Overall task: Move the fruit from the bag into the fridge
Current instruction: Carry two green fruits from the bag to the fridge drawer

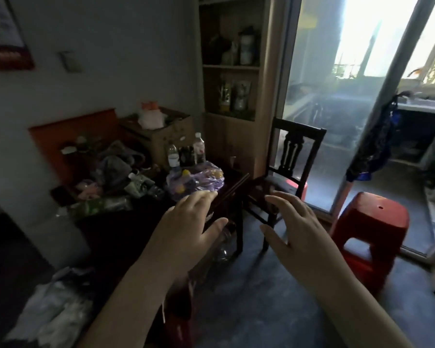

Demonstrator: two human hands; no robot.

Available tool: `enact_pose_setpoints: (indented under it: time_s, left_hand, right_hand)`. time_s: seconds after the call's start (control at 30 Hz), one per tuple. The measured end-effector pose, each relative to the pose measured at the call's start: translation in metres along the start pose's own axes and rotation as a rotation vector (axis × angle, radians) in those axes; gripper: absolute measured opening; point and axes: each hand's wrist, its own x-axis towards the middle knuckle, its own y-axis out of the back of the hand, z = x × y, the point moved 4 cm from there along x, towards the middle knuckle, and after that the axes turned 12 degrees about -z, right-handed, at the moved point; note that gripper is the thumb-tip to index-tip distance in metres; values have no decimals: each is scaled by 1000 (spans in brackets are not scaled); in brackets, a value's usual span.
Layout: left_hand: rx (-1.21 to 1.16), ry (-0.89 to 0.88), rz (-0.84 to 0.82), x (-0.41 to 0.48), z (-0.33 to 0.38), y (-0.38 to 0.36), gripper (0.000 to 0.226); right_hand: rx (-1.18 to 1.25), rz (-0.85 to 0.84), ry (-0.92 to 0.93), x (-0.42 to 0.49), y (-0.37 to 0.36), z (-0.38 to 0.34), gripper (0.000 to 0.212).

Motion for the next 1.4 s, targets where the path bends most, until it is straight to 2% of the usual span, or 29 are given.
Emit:
enact_pose_setpoints:
  time_s: [0.27,0.5,0.7,1.0,1.27,1.4]
  left_hand:
    - [-14,123,-4,89,-55,-43,61]
    - [-46,275,79,190,-84,-56,47]
    - [-16,392,53,243,-107,-88,52]
    - [9,529,12,284,-175,-110,56]
    - [-94,569,-48,353,-290,-158,57]
    - [-140,573,-184,384,-346,-190,60]
  right_hand:
    - [28,-120,57,110,-47,59,53]
    - [21,-164,154,217,-40,130,49]
    - [55,-252,248,291,-77,174,47]
    - [46,-386,346,379,-149,175,48]
    - [-55,-542,361,492,-251,191,49]
    - [-56,-642,321,548,-302,199,56]
